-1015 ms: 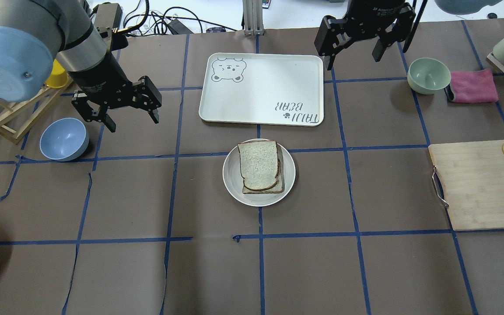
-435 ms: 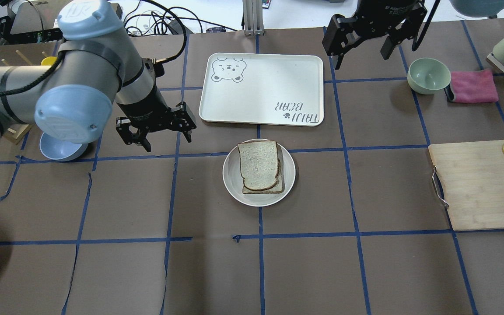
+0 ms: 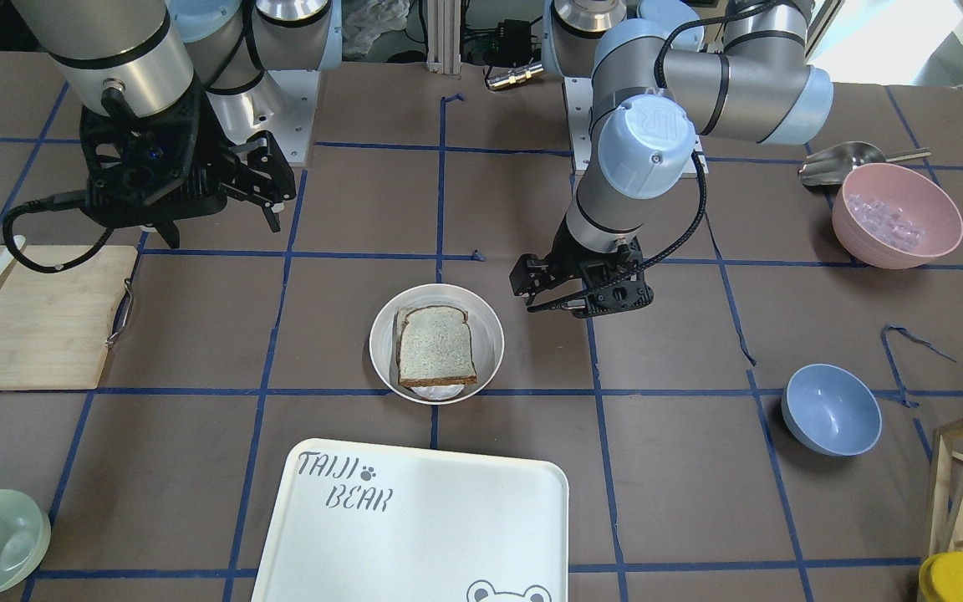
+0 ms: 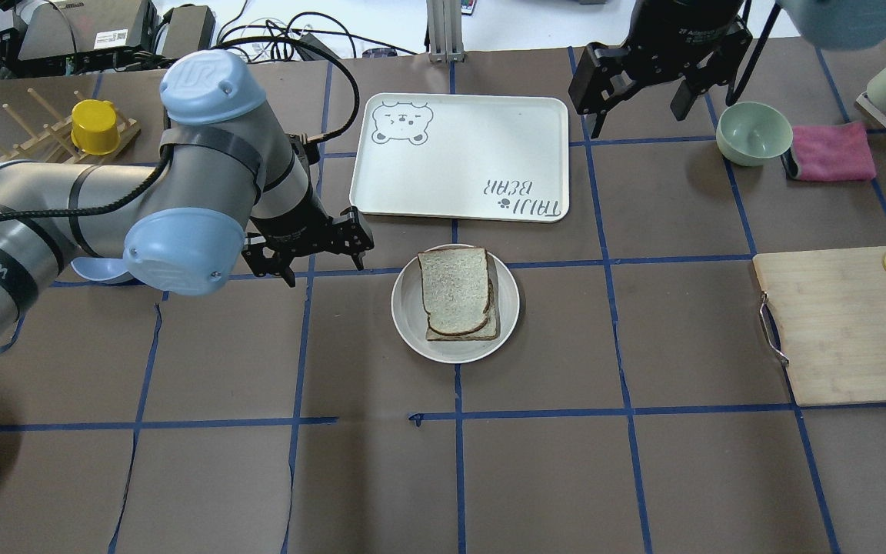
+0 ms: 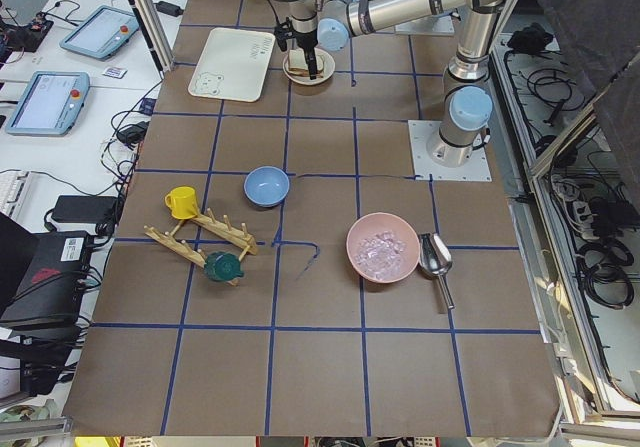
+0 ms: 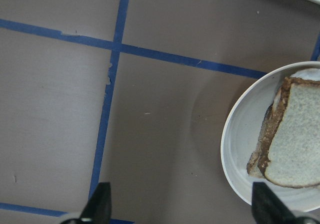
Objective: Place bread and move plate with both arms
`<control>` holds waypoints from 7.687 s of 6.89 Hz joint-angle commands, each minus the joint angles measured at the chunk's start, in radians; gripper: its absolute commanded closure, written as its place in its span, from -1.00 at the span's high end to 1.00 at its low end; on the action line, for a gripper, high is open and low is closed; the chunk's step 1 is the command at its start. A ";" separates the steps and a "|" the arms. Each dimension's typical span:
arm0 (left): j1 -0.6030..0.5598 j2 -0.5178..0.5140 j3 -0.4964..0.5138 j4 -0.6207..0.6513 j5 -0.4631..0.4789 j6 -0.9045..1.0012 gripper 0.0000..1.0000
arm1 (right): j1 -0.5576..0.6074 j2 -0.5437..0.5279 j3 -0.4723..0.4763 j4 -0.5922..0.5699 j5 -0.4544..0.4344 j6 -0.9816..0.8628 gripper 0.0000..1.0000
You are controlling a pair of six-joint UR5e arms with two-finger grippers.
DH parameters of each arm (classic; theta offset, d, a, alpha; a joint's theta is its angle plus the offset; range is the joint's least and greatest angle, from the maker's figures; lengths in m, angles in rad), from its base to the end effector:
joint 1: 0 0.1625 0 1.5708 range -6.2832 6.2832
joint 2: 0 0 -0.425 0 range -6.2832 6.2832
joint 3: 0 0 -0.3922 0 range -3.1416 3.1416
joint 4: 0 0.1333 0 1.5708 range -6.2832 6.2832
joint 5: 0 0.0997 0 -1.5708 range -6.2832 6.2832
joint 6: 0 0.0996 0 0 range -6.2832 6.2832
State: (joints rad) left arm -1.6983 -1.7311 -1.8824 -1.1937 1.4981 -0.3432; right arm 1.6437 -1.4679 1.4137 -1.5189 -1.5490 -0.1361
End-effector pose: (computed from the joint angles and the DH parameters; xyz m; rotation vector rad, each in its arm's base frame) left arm -0.2039 -0.4850 0.2954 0.3377 -3.0700 -0.1687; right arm 0.1741 -0.5239 0.5072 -0.3255 3.1029 -0.0047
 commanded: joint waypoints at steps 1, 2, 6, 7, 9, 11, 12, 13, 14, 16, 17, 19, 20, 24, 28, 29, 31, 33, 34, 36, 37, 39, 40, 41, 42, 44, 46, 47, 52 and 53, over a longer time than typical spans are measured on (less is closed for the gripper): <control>-0.006 -0.059 -0.018 0.111 0.002 -0.005 1.00 | 0.004 -0.038 0.030 -0.012 -0.085 -0.002 1.00; -0.027 -0.102 -0.024 0.167 0.002 0.000 0.73 | -0.002 -0.040 0.042 -0.015 -0.104 -0.003 1.00; -0.083 -0.214 -0.023 0.265 0.002 0.012 0.27 | -0.004 -0.038 0.044 -0.017 -0.092 -0.005 1.00; -0.084 -0.229 -0.024 0.290 -0.002 0.010 0.27 | -0.004 -0.038 0.044 -0.017 -0.092 -0.007 1.00; -0.096 -0.252 -0.024 0.312 -0.007 0.004 0.28 | -0.004 -0.038 0.044 -0.018 -0.092 -0.010 1.00; -0.100 -0.268 -0.021 0.318 -0.009 0.025 -0.19 | -0.004 -0.038 0.044 -0.018 -0.092 -0.010 1.00; -0.100 -0.269 -0.018 0.321 -0.007 0.074 -0.66 | -0.004 -0.038 0.044 -0.018 -0.092 -0.010 1.00; -0.100 -0.269 -0.018 0.321 -0.009 0.084 -1.00 | -0.004 -0.038 0.044 -0.018 -0.092 -0.010 1.00; -0.100 -0.269 -0.018 0.321 -0.012 0.079 -1.00 | -0.004 -0.038 0.044 -0.017 -0.092 -0.010 1.00; -0.098 -0.265 0.002 0.307 -0.053 0.069 -1.00 | -0.004 -0.038 0.044 -0.017 -0.092 -0.010 1.00; -0.096 -0.266 0.032 0.289 -0.050 0.078 -1.00 | -0.004 -0.038 0.044 -0.018 -0.092 -0.010 1.00; -0.092 -0.265 0.121 0.163 -0.048 0.084 -1.00 | -0.004 -0.038 0.044 -0.018 -0.094 -0.010 1.00; -0.090 -0.257 0.141 0.136 -0.048 0.085 -1.00 | -0.004 -0.038 0.044 -0.018 -0.094 -0.010 1.00; -0.044 -0.214 0.160 0.080 -0.087 0.110 -1.00 | -0.004 -0.038 0.044 -0.017 -0.095 -0.010 1.00; 0.006 -0.293 0.395 0.016 -0.153 0.239 -1.00 | -0.002 -0.038 0.044 -0.017 -0.095 -0.010 1.00; 0.006 -0.338 0.435 0.020 -0.156 0.284 -1.00 | -0.002 -0.038 0.044 -0.017 -0.094 -0.010 1.00; 0.006 -0.442 0.544 0.031 -0.166 0.340 -1.00 | -0.002 -0.038 0.044 -0.018 -0.094 -0.010 1.00; 0.006 -0.545 0.656 0.037 -0.206 0.340 -1.00 | -0.002 -0.038 0.044 -0.018 -0.094 -0.011 1.00; 0.006 -0.598 0.713 0.045 -0.206 0.358 -1.00 | -0.002 -0.038 0.044 -0.018 -0.094 -0.011 1.00; 0.008 -0.662 0.761 0.057 -0.225 0.371 -1.00 | -0.002 -0.038 0.044 -0.017 -0.094 -0.011 1.00; 0.012 -0.680 0.769 0.100 -0.237 0.386 -1.00 | -0.002 -0.038 0.045 -0.017 -0.094 -0.011 1.00; 0.019 -0.694 0.773 0.105 -0.237 0.405 0.09 | -0.002 -0.040 0.048 -0.015 -0.092 -0.011 1.00; 0.019 -0.683 0.772 0.105 -0.236 0.405 0.99 | -0.002 -0.040 0.048 -0.015 -0.092 -0.010 1.00; 0.026 -0.667 0.773 0.102 -0.231 0.389 1.00 | -0.002 -0.040 0.048 -0.015 -0.092 -0.011 1.00; 0.049 -0.635 0.767 0.080 -0.223 0.386 1.00 | -0.002 -0.040 0.048 -0.015 -0.092 -0.011 1.00; 0.071 -0.515 0.760 -0.079 -0.123 0.388 1.00 | -0.002 -0.040 0.048 -0.015 -0.092 -0.011 1.00; 0.080 -0.382 0.753 -0.359 0.017 0.386 1.00 | -0.002 -0.038 0.048 -0.017 -0.092 -0.011 1.00; 0.095 -0.322 0.738 -0.419 0.027 0.354 1.00 | -0.002 -0.040 0.050 -0.015 -0.092 -0.011 1.00; 0.126 0.020 0.387 -0.385 0.024 0.299 1.00 | -0.002 -0.040 0.050 -0.015 -0.092 -0.011 1.00; 0.129 0.075 0.334 -0.380 0.045 0.303 1.00 | -0.002 -0.038 0.050 -0.015 -0.092 -0.010 1.00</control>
State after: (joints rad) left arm -1.5744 -1.7298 -1.4723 -1.5797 1.5261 -0.0413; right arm 1.6414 -1.5077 1.4633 -1.5340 -1.6413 -0.1470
